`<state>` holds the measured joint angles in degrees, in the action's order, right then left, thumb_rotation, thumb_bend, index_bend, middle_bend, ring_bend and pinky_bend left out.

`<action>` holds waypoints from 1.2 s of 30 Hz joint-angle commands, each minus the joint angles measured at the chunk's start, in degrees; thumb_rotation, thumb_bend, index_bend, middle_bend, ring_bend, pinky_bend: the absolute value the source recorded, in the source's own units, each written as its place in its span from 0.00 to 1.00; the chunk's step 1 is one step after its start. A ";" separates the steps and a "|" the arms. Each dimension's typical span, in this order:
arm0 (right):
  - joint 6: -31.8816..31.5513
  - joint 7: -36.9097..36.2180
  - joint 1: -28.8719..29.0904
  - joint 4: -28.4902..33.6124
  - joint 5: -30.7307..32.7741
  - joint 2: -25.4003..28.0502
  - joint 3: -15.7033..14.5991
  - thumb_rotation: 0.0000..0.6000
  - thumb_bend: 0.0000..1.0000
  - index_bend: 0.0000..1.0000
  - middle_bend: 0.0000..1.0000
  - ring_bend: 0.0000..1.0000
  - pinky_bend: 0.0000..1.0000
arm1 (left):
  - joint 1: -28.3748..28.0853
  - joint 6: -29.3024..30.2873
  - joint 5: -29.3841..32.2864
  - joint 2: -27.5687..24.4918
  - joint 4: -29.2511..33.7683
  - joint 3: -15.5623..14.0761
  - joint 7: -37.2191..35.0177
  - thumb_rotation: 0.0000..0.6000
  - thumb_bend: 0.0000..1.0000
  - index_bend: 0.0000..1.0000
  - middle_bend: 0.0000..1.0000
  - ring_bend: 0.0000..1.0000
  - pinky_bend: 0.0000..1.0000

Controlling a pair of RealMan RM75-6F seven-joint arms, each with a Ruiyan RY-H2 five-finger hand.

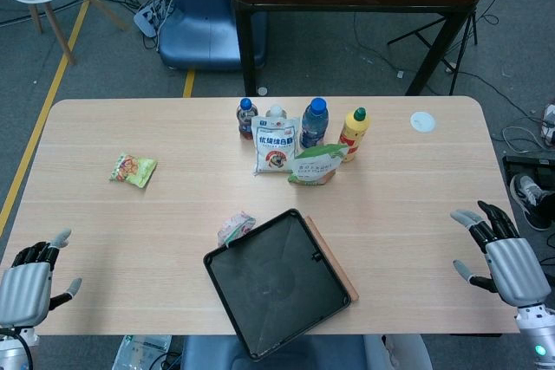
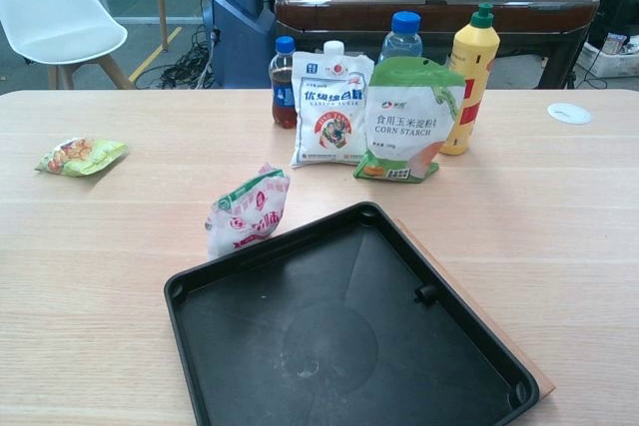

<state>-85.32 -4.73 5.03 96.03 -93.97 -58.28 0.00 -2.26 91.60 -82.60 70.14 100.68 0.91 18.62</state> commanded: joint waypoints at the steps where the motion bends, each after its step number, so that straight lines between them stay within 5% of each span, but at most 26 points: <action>1: 0.10 0.02 0.12 0.12 0.05 0.12 0.10 1.00 0.24 0.18 0.21 0.03 0.06 | -0.07 0.06 -0.20 0.31 -0.05 0.33 0.05 1.00 0.19 0.17 0.29 0.22 0.21; 10: -0.84 0.40 0.42 0.73 0.74 1.20 1.42 1.00 0.24 0.18 0.21 0.03 0.06 | -2.22 -4.31 -0.59 -0.55 0.85 1.22 -5.36 1.00 0.19 0.17 0.29 0.22 0.21; 21: -3.22 2.00 0.26 3.34 1.41 3.17 3.38 1.00 0.24 0.18 0.21 0.03 0.06 | -13.62 -22.37 3.01 -2.19 -0.44 5.56 -15.70 1.00 0.19 0.12 0.27 0.22 0.21; 36: -3.43 2.18 -1.07 3.60 3.36 2.91 3.07 1.00 0.24 0.18 0.21 0.03 0.06 | -25.63 -36.91 6.14 7.37 -8.98 7.20 -17.80 1.00 0.18 0.04 0.19 0.15 0.20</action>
<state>-88.78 -2.50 4.03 99.69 -90.70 -55.32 3.09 -26.93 55.65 -76.56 76.45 92.55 8.13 1.13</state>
